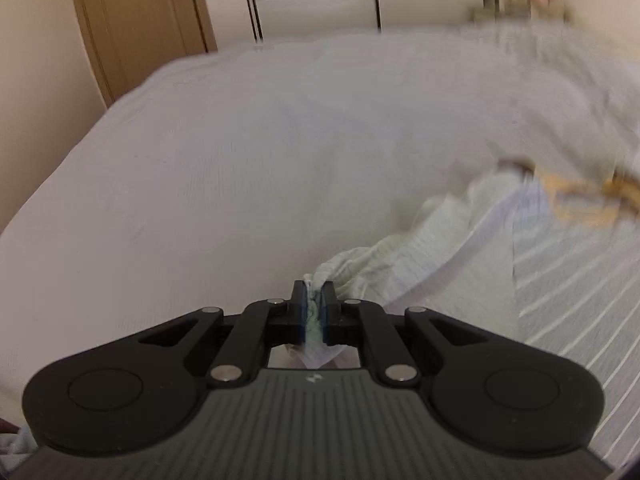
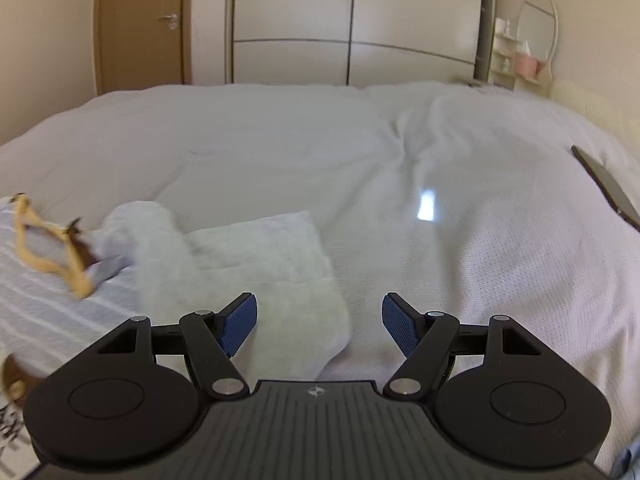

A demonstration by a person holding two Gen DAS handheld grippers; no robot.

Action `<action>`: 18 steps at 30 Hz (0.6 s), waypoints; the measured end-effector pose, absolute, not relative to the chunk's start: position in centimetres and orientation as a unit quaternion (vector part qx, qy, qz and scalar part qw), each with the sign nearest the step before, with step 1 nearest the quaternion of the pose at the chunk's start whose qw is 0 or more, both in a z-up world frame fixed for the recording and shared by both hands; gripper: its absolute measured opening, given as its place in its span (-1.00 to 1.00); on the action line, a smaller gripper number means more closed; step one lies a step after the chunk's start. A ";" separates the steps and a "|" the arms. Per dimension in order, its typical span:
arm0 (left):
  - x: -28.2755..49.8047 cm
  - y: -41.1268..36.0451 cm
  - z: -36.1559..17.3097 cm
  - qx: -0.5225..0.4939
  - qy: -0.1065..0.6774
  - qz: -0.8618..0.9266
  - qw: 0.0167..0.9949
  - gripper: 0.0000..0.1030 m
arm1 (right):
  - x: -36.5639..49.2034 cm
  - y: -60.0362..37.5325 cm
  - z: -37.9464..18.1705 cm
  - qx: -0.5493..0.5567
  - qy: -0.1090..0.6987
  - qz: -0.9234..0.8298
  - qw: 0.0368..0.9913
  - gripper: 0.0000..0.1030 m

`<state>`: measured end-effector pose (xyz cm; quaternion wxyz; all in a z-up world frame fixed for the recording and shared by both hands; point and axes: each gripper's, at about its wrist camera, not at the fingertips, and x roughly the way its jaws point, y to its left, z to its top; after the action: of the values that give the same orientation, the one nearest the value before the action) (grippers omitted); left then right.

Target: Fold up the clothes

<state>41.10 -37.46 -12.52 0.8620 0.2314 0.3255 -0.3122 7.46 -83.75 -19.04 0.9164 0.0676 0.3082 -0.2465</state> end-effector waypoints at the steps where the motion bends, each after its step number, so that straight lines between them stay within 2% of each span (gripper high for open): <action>1: 40.9 -37.5 -12.8 0.240 0.324 -0.311 0.861 -0.89 | 8.0 -84.3 -19.2 0.072 0.314 -0.242 0.915 0.39; 5: 40.3 -37.4 -13.8 0.261 0.314 -0.302 0.861 -0.89 | 9.9 -85.9 -20.1 0.095 0.330 -0.222 0.913 0.37; 6: 40.2 -37.4 -14.0 0.265 0.313 -0.301 0.861 -0.89 | 10.3 -86.1 -20.2 0.098 0.333 -0.219 0.912 0.26; 7: 40.2 -37.4 -14.0 0.269 0.310 -0.300 0.861 -0.89 | 10.6 -86.1 -20.4 0.098 0.341 -0.213 0.911 -0.18; 8: 40.1 -37.4 -13.9 0.272 0.307 -0.300 0.861 -0.88 | 10.9 -86.1 -20.5 0.097 0.347 -0.206 0.910 -0.48; 9: 39.8 -37.3 -13.8 0.272 0.303 -0.299 0.863 -0.88 | 10.9 -85.9 -20.3 0.088 0.350 -0.201 0.911 -1.00; 15: 38.4 -36.5 -12.7 0.274 0.284 -0.298 0.869 -0.75 | 7.6 -82.3 -16.5 -0.044 0.279 -0.337 0.898 -0.92; 16: 38.3 -36.4 -12.6 0.277 0.283 -0.298 0.868 -0.73 | 7.4 -82.2 -16.3 -0.051 0.278 -0.344 0.895 -0.65; 18: 38.0 -36.2 -12.3 0.278 0.284 -0.292 0.870 -0.69 | 7.1 -82.6 -16.3 -0.047 0.298 -0.342 0.890 -0.34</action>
<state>37.98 -36.21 -12.31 0.8699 0.2777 0.2840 -0.2924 7.12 -82.64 -16.28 0.8898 -0.0469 0.2984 -0.3420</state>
